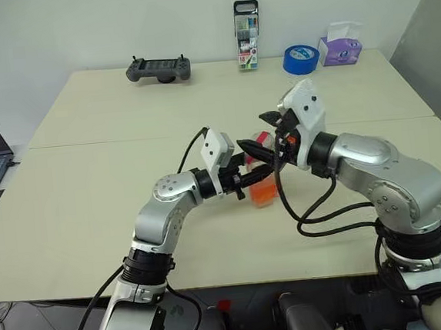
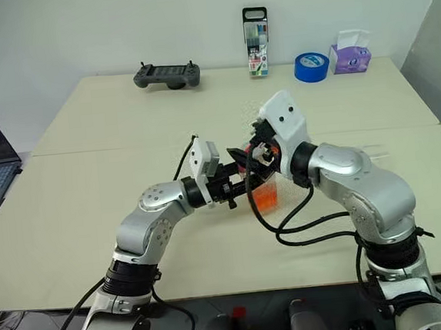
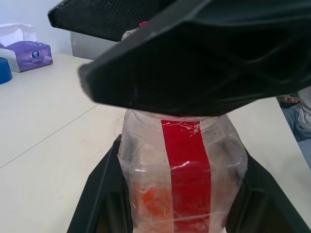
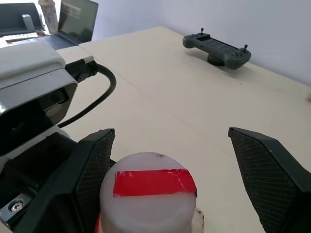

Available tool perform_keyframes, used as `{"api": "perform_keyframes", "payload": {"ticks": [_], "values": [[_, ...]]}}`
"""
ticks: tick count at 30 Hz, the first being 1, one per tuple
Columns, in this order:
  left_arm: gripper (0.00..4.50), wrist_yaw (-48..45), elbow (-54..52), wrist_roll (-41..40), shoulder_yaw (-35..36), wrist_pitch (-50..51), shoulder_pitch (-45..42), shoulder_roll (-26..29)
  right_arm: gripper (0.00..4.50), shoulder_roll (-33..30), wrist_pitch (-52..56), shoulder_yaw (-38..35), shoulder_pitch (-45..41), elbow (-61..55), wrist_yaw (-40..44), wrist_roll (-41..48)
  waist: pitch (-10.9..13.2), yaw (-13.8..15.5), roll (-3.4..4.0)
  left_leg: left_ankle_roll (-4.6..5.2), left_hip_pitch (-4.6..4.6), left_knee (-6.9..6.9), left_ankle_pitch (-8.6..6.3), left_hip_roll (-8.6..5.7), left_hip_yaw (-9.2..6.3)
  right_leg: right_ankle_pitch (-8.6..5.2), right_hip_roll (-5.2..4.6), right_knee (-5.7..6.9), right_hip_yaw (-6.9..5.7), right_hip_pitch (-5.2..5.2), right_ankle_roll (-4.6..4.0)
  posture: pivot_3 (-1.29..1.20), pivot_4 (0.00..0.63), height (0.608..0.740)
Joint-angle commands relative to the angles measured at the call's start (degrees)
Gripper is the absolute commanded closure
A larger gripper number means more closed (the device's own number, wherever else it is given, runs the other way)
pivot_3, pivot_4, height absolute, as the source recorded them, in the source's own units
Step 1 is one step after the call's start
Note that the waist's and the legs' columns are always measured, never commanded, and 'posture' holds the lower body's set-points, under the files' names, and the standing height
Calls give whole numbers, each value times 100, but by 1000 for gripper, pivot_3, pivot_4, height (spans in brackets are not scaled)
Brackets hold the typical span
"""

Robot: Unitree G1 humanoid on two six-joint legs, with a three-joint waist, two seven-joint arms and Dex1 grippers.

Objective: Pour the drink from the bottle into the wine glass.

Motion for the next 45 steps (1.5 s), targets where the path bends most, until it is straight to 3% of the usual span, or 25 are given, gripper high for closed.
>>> {"api": "perform_keyframes", "payload": {"ticks": [1,5,7,12,18,22,27,31,35,42,45], "values": [[2735,-88,-293,-70,4,-218,-1,-2,546,575,1061,-399,-169,-496,-1194,-529,-1,3,1,0,0,-1,0,0,-2,0,0,1,0,0,0,0,150,740],[2736,-85,-264,-65,6,-234,-4,-3,714,926,1822,-444,-302,-848,-1702,-807,-1,7,1,-1,-3,0,1,-2,-3,0,-3,1,-1,-3,0,0,150,740],[2736,-90,-253,-64,1,-241,-4,-6,1121,1046,2115,-504,-355,-1007,-1832,-881,-1,5,2,-1,-2,0,1,-5,2,0,-5,1,1,-2,0,0,150,740],[2736,-107,-156,-43,1,-279,-70,-24,2615,951,2461,-597,-493,-1085,-1791,-872,-1,-4,2,0,-1,-1,0,-5,-1,0,-4,0,-2,-2,0,0,150,740],[2736,-132,-7,-11,2,-349,-178,-46,2606,-44,1664,-633,-622,-709,-841,-472,-1,-7,2,1,-2,0,0,-11,2,0,10,-4,-3,1,0,0,150,740],[2738,-157,13,-19,-45,-377,-221,-72,2606,-1043,-798,-639,-319,-36,1843,400,-1,-8,1,3,-2,-1,-1,-17,16,-1,10,-11,-3,6,2,0,150,740],[2739,-198,69,-3,-52,-424,-274,-69,2606,-1519,-2200,-578,-564,1779,3765,767,0,-20,0,5,3,0,-1,-9,33,-1,17,-9,3,7,2,0,150,740],[2739,-137,-34,-18,-22,-400,-224,5,2606,-1595,-2873,-361,-1033,3017,4174,420,0,-37,0,5,6,-1,-1,3,33,0,30,-2,2,4,0,0,150,740],[2739,-50,-103,-14,1,-398,-151,66,2606,-1694,-2927,-256,-1214,3280,4286,416,0,-6,0,4,2,-3,-1,7,21,0,32,0,-6,1,0,0,150,740],[2740,48,-143,-62,51,-340,-95,99,127,-1891,-2721,-131,-1203,2961,4208,398,0,13,0,3,-3,3,-1,-11,8,0,7,-5,2,2,0,0,150,740],[2740,79,-149,-105,98,-297,-95,92,0,-1971,-2497,-177,-1204,2640,3998,425,0,13,0,3,-3,3,-1,-11,7,0,5,-5,2,2,0,0,150,740]]}}
